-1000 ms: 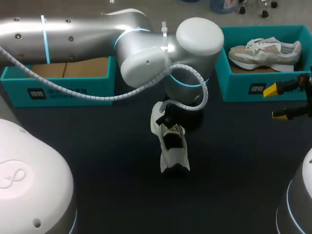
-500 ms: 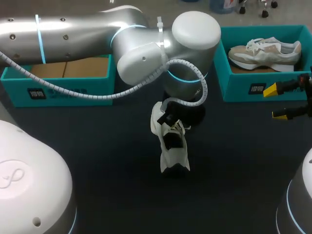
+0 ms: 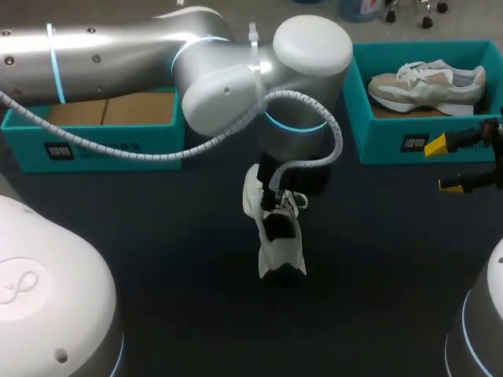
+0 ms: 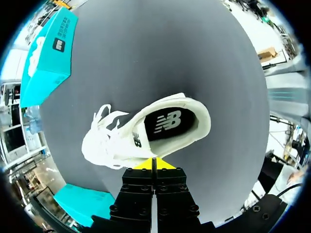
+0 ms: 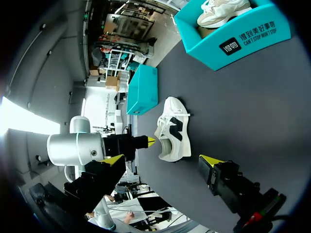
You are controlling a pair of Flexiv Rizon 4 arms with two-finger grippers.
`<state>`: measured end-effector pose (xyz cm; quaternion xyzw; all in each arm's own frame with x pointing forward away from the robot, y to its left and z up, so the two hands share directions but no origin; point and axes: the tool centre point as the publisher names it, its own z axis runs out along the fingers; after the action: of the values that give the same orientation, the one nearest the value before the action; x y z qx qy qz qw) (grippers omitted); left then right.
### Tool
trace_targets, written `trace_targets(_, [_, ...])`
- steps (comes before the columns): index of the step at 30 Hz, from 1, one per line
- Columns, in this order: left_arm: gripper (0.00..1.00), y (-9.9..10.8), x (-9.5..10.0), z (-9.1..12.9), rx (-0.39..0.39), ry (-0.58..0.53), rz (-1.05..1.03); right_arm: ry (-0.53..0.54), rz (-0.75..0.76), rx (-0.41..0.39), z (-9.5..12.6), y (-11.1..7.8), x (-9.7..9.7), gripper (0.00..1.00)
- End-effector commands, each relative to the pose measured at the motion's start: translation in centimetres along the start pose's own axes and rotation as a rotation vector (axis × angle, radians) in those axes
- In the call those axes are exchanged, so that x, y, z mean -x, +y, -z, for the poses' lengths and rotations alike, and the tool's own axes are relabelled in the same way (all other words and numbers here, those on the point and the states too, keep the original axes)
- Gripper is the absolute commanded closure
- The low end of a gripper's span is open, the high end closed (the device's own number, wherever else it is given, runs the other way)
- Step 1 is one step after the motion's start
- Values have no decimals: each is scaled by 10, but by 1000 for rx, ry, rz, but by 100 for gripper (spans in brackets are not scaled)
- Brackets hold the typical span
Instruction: Take the shoe out of the shoebox, open the shoe tongue, remove and reinsert the insole, then place the shoe into the shoebox
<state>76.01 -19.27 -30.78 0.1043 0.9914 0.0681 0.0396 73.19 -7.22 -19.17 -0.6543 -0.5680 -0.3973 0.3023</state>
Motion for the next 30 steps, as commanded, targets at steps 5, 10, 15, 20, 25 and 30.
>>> trace_targets(5, [100, -14, -29, 14, -215, 158, 179, -3, -1, 1, 0, -1, 0, 0])
trace_targets(10, [80, -21, -44, 21, -216, 151, 149, -3, -1, 1, 0, -1, 0, 0])
trace_targets(15, [37, -28, -55, 23, -181, 136, 134, -3, -1, 1, 0, -1, 0, 0])
trace_targets(20, [16, -37, -64, 20, -169, 102, 128, -3, -1, 1, 0, -1, 0, 0])
trace_targets(25, [17, -48, -68, 5, -192, 69, 124, -3, -1, 1, 0, -1, 0, 0])
trace_targets(30, [12, -58, -70, -14, -190, 43, 139, -3, -1, 1, 0, -1, 0, 0])
